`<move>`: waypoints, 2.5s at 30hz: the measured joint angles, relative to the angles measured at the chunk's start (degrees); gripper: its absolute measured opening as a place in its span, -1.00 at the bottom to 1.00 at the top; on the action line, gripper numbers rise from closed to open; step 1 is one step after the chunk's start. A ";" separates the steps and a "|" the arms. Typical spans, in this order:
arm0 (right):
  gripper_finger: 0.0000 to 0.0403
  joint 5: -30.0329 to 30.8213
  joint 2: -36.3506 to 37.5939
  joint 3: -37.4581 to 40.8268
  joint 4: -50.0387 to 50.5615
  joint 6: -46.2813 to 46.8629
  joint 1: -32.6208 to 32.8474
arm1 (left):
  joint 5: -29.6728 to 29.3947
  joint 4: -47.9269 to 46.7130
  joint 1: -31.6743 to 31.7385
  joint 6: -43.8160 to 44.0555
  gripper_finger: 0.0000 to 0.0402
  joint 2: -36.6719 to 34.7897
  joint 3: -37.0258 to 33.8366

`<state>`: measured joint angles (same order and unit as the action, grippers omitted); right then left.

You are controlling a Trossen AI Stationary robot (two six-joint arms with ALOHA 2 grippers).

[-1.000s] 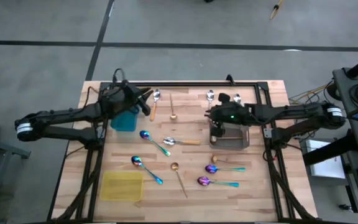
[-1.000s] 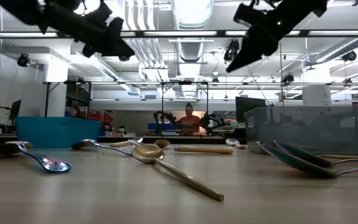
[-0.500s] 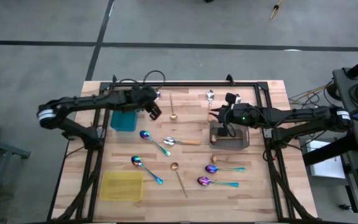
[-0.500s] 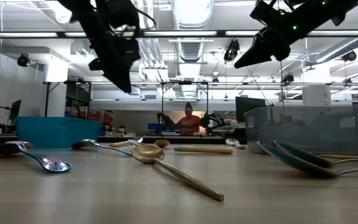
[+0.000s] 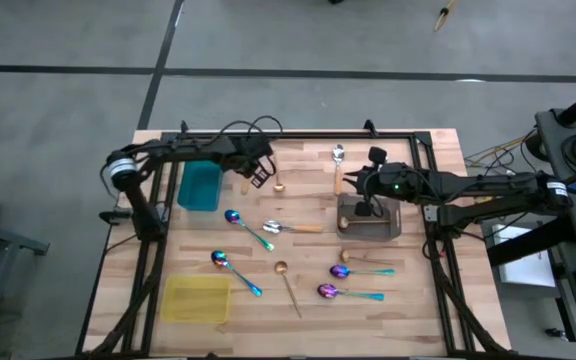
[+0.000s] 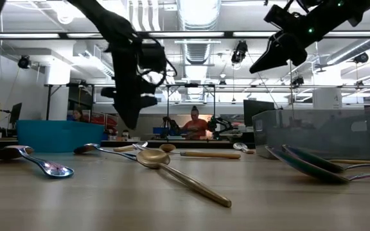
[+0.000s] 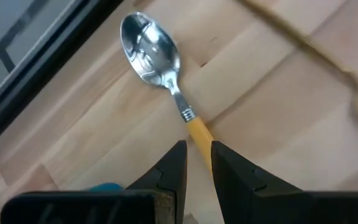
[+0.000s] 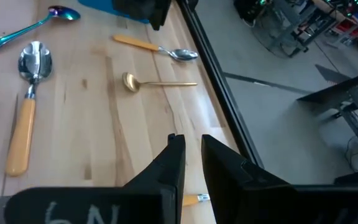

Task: Sort silverware by color (type)
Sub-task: Put the yellow spoon into the yellow bin

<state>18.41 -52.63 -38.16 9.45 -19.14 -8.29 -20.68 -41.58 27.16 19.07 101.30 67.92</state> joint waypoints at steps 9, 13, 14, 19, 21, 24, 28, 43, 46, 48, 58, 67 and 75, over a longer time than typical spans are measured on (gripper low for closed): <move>-0.79 -0.36 0.12 0.86 0.13 -0.24 0.00 | 0.36 -1.26 2.21 -0.12 -0.72 6.48 6.40; -0.79 -0.36 0.12 1.18 0.11 -0.83 0.00 | 0.36 -1.68 2.49 0.67 -0.66 7.36 7.19; -0.79 -0.35 0.12 1.22 0.13 -1.04 0.00 | 0.36 -1.69 2.50 1.11 -0.63 7.43 7.14; -0.79 -0.36 0.12 1.22 0.11 -1.45 0.00 | 0.36 -1.83 2.57 2.38 -0.48 7.45 6.39; -0.79 -0.36 0.11 1.22 0.11 -1.45 0.00 | 0.35 -1.82 2.57 2.49 -0.42 7.45 6.20; -0.79 -0.36 0.10 1.22 0.11 -1.46 0.00 | 0.36 -1.81 2.57 2.52 -0.36 7.45 5.86; -0.79 -0.36 0.10 1.22 0.11 -1.40 0.00 | 0.35 -1.42 2.57 2.52 -0.34 7.45 5.82; -0.79 -0.38 0.07 1.22 0.11 -1.31 0.00 | 0.50 -0.84 2.68 4.32 -0.11 9.83 5.79; -0.79 -0.38 0.07 1.22 0.11 -1.32 0.00 | 0.49 -0.63 2.71 4.30 -0.04 11.45 5.79; -0.79 -0.38 0.07 1.22 0.11 -1.36 0.00 | 0.43 -0.54 2.75 4.03 -0.02 12.49 6.14; -0.79 -0.38 0.07 1.22 0.11 -1.42 0.00 | 0.28 -0.24 2.85 3.96 -0.10 13.75 6.58; -0.79 -0.38 0.07 1.34 0.13 -1.42 0.00 | 1.83 0.74 3.10 3.96 -0.38 13.83 6.51; -0.79 -0.38 0.07 1.70 0.15 -1.80 0.00 | 3.63 1.16 3.12 4.97 -0.59 13.86 6.49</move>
<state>18.02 -52.56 -36.47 9.61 -20.93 -8.29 -17.05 -40.42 30.28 24.03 115.15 74.41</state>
